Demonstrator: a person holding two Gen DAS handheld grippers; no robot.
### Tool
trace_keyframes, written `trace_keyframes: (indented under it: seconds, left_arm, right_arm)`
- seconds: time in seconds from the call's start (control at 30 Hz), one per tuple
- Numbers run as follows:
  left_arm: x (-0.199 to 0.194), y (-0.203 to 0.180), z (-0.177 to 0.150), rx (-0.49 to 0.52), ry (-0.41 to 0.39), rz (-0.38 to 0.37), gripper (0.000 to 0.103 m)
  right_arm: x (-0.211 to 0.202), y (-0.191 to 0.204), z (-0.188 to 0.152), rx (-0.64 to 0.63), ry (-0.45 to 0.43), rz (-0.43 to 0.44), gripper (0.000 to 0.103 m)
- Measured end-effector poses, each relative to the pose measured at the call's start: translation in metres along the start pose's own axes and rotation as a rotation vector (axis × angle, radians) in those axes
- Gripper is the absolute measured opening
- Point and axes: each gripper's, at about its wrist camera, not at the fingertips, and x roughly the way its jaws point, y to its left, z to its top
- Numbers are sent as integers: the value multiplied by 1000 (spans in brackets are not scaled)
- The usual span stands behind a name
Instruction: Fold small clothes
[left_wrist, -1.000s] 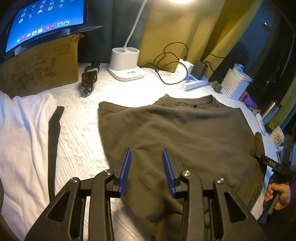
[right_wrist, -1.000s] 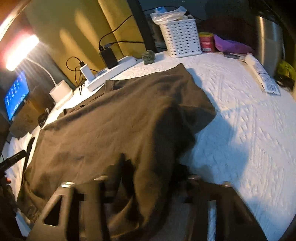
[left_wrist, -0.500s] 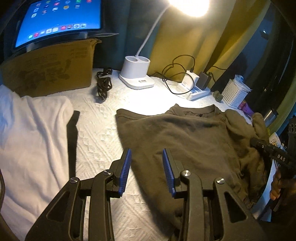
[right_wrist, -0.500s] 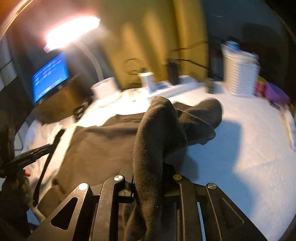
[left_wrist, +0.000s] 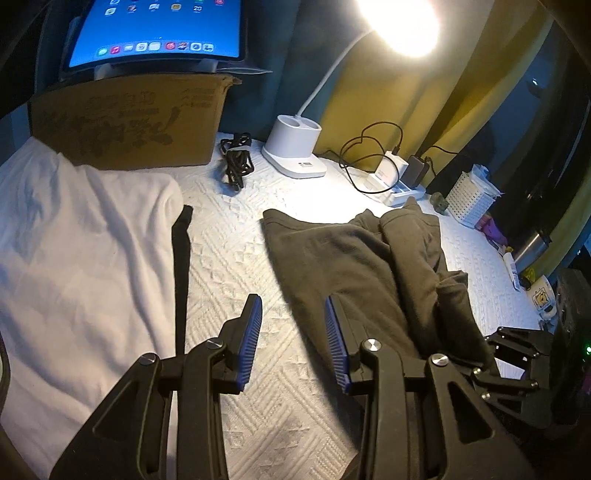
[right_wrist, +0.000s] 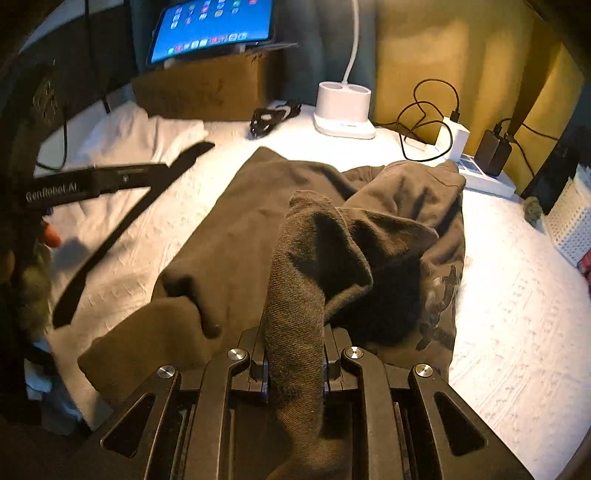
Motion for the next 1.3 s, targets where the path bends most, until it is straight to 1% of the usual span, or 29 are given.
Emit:
trace_keyframes:
  seconds: [0.07,0.17,0.27,0.33,0.37,0.4,0.47,0.53,0.57,0.63,0.7,0.83,0.97,1.1,1.17,1.3]
  left_arm:
    - [-1,2,-2,-2,4,6,34]
    - [-7,6,-4,-6,1,19,34]
    - [-14,11,-4,-13,-6,45,34]
    - [-18,16,-5,-19,-2,62,34]
    - [-19,16,-5,-20,4,70,34]
    - [-21,17,-4,-18,4,73,34]
    - [-24,13,0,-6,2,81,35]
    - [-27,9,5,5,-5,71,40]
    - [-28,6,9,9,-10,68,44]
    - [-27,-3,18,27,-19,74,45]
    - [-23,-17,27,52,-18,64,45]
    - [-6,-55,42,137,6,37,46]
    - [22,-100,51,230,60,13,46]
    - [51,-141,53,320,118,7,46]
    - [64,-156,52,359,145,19,46]
    - [97,-180,46,436,214,52,46]
  right_arm:
    - [-7,7,1,-21,-8,18,21]
    - [-16,25,2,-58,-21,94,21]
    - [-7,41,-5,-71,10,163,22]
    - [0,51,-11,-79,39,167,25]
    - [0,54,-13,-81,37,164,35]
    - [-1,56,-15,-83,35,173,57]
    - [-8,62,-19,-109,32,207,84]
    - [-19,69,-24,-144,13,279,84]
    - [-23,70,-25,-154,5,291,84]
    - [-35,68,-29,-164,-16,310,84]
    - [-46,60,-31,-156,-42,311,84]
    - [-69,22,-34,-66,-98,281,84]
    - [-80,-22,-41,30,-137,209,84]
    - [-68,-75,-49,152,-129,95,84]
    - [-62,-100,-54,202,-125,56,84]
    - [-46,-138,-59,275,-103,15,84]
